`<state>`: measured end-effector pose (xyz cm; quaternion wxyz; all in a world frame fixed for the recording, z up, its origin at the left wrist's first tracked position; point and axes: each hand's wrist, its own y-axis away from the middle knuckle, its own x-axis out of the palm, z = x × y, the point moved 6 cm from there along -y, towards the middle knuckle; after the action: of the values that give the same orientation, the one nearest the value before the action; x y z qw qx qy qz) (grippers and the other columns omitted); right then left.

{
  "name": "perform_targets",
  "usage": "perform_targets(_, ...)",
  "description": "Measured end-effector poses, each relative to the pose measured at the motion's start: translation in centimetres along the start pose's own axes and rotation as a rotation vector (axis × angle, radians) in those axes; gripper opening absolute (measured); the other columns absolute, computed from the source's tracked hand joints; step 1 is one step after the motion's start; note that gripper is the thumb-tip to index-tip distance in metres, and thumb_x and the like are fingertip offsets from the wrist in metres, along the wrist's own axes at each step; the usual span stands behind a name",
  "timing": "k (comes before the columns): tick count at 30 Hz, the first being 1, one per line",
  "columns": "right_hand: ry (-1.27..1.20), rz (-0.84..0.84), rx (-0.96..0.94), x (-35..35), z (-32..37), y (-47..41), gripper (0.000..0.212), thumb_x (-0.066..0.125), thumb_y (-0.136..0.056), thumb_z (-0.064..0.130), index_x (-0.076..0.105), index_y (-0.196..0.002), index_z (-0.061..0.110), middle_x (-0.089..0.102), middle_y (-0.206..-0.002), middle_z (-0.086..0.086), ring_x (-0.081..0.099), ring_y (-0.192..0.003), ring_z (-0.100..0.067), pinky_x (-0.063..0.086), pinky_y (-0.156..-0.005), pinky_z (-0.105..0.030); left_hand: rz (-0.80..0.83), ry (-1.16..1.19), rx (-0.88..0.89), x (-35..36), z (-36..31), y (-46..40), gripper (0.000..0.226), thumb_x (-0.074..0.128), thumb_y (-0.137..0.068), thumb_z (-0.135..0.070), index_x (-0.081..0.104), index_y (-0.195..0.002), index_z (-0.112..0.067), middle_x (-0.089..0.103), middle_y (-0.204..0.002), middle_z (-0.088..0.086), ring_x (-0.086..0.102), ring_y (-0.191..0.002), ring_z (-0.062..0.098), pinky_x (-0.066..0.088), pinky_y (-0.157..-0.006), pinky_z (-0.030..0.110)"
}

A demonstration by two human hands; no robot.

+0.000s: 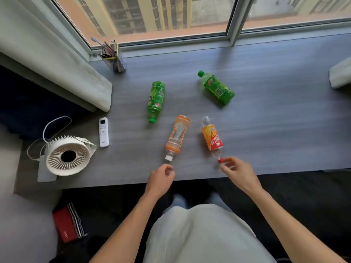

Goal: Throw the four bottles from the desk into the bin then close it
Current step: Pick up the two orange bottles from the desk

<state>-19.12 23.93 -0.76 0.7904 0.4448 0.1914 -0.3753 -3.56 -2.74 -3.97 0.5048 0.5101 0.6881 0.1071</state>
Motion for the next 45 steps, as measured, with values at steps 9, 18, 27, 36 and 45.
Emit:
perform_targets(9, 0.039, -0.169, 0.062, -1.6, 4.9, -8.9, 0.085, 0.067, -0.075, 0.062, 0.042, -0.143, 0.017, 0.051, -0.142, -0.006, 0.052, -0.128, -0.025, 0.049, -0.098, -0.045, -0.214, 0.015, 0.112, -4.0, -8.9, -7.4, 0.054, 0.072, -0.080, -0.042, 0.056, -0.129, -0.025, 0.061, -0.123, 0.005, 0.061, -0.112, 0.027, 0.049, -0.092, 0.037)
perform_targets(18, 0.094, -0.168, 0.148, 2.5, 2.5, -12.0, 0.109, 0.068, -0.064, 0.073, 0.025, -0.149, 0.020, 0.039, -0.148, -0.008, 0.044, -0.134, -0.032, 0.047, -0.098, -0.050, -0.197, -0.093, 0.039, 0.3, -8.5, -12.1, 0.103, 0.077, -0.071, -0.058, 0.028, -0.152, -0.017, 0.048, -0.144, 0.014, 0.045, -0.134, 0.036, 0.041, -0.108, 0.044)
perform_targets(27, 0.056, -0.164, 0.121, 2.8, 1.8, -12.0, 0.068, 0.070, -0.068, 0.057, 0.051, -0.123, 0.022, 0.062, -0.114, -0.003, 0.062, -0.099, -0.026, 0.050, -0.073, -0.036, -0.266, -0.047, 0.005, 0.9, -7.8, -10.9, 0.062, 0.072, -0.076, -0.049, 0.054, -0.124, -0.014, 0.057, -0.118, 0.011, 0.060, -0.110, 0.035, 0.053, -0.091, 0.044)
perform_targets(36, -0.039, -0.089, 0.049, 0.2, -1.3, -4.6, 0.038, 0.067, -0.060, 0.050, 0.053, -0.088, 0.026, 0.062, -0.075, 0.005, 0.063, -0.063, -0.013, 0.054, -0.054, -0.035, -0.107, -0.009, -0.031, 1.6, -3.5, -3.2, 0.053, 0.066, -0.064, -0.056, 0.046, -0.107, -0.033, 0.067, -0.099, -0.005, 0.066, -0.088, 0.025, 0.058, -0.079, 0.041)
perform_targets(45, -0.125, -0.013, 0.282, 2.5, -11.2, 6.5, 0.060, 0.067, -0.065, 0.062, 0.045, -0.115, 0.036, 0.066, -0.091, 0.012, 0.068, -0.077, -0.007, 0.060, -0.074, -0.036, 0.149, -0.313, 0.049, 3.7, 3.5, 0.6, 0.049, 0.064, -0.062, -0.056, 0.046, -0.103, -0.038, 0.061, -0.089, -0.011, 0.062, -0.077, 0.013, 0.048, -0.061, 0.032)
